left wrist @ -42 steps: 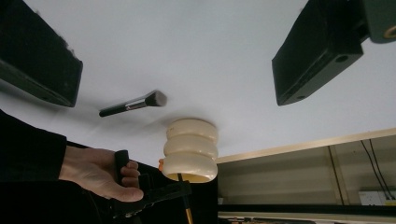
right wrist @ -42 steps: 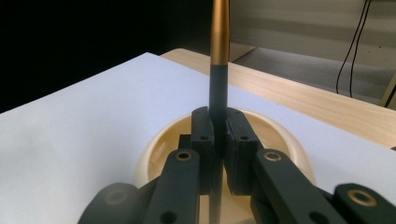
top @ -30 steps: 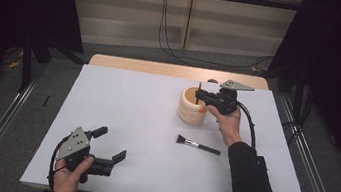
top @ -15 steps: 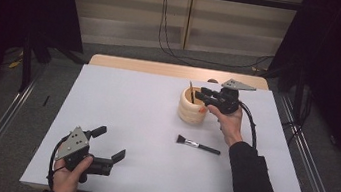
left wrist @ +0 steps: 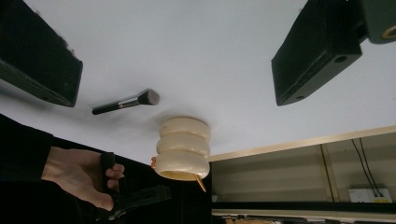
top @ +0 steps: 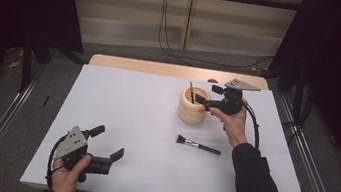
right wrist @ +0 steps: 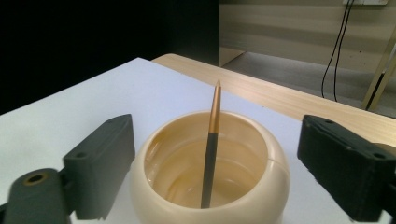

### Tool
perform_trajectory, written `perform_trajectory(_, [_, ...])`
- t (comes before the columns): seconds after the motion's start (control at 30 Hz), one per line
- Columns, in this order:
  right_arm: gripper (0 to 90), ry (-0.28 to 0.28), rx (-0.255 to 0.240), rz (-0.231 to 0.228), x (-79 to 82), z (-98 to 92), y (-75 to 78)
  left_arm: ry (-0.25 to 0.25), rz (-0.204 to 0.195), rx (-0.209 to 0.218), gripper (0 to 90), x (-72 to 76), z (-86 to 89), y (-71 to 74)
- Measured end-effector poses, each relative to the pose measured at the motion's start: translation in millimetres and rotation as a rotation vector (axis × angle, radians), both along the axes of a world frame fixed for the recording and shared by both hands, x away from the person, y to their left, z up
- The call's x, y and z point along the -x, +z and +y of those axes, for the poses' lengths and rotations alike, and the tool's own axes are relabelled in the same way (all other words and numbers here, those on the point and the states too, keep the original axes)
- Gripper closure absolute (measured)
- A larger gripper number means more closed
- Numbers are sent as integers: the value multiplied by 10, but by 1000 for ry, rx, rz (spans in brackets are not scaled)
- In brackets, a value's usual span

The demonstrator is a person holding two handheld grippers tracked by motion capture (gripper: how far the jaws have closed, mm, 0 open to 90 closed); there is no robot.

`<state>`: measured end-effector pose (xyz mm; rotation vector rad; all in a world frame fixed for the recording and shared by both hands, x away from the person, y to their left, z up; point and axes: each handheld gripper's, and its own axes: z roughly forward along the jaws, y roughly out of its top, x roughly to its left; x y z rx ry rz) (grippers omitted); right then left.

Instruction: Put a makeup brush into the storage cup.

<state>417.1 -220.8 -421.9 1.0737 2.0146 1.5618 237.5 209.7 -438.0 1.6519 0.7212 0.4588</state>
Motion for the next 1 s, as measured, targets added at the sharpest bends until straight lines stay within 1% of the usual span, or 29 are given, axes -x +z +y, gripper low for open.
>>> perform_trajectory(0.07, [14,-4,-4,2,13,-9,13,-5,0,4,19,-1,-1,1])
perform_trajectory(0.13, [14,2,-4,2,36,-14,22,-9,2,12,20,-3,-2,-2])
perform_trajectory(0.17, [16,-10,-6,2,43,-9,24,-3,4,7,20,-3,-1,-3])
perform_trajectory(0.2, [17,-6,-5,7,55,-5,29,-8,3,4,20,-7,8,-6])
perform_trajectory(0.23, [13,5,-4,9,69,-3,37,-1,5,2,20,-5,15,-8])
perform_trajectory(0.3, [25,-4,-7,10,91,-9,64,5,6,8,20,-10,31,-12])
perform_trajectory(0.37, [17,10,-16,4,115,-20,94,13,11,16,20,-13,38,-13])
perform_trajectory(0.47, [23,0,-10,8,161,-30,122,10,10,17,20,-12,36,-9])
perform_trajectory(0.5, [23,1,9,6,182,-25,135,9,11,13,20,-9,39,-6])
perform_trajectory(0.53, [19,-10,27,2,206,-19,151,8,10,19,20,-14,37,-7])
perform_trajectory(0.57, [16,-17,39,-7,231,-11,166,8,19,24,20,-15,34,-11])
perform_trajectory(0.6, [18,-28,46,-19,258,-9,180,7,17,21,20,-18,37,-12])
perform_trajectory(0.7, [6,-58,47,-37,337,-33,206,9,23,31,19,-28,49,-16])
perform_trajectory(0.73, [6,-59,44,-44,363,-46,209,14,24,29,19,-32,50,-14])
perform_trajectory(0.77, [5,-65,46,-49,390,-64,213,9,22,31,19,-35,50,-12])
perform_trajectory(0.8, [6,-64,45,-44,413,-78,212,11,21,29,19,-33,48,-8])
perform_trajectory(0.83, [8,-69,49,-55,441,-89,211,11,22,28,19,-32,46,-7])
perform_trajectory(0.87, [8,-72,52,-57,473,-98,207,10,20,22,19,-33,45,-5])
perform_trajectory(0.93, [7,-73,57,-61,536,-111,200,12,20,25,19,-32,39,-5])
perform_trajectory(0.97, [10,-75,62,-59,570,-120,201,9,15,8,19,-39,51,-4])
perform_trajectory(1.0, [10,-80,64,-61,599,-129,200,15,20,20,19,-36,45,-7])
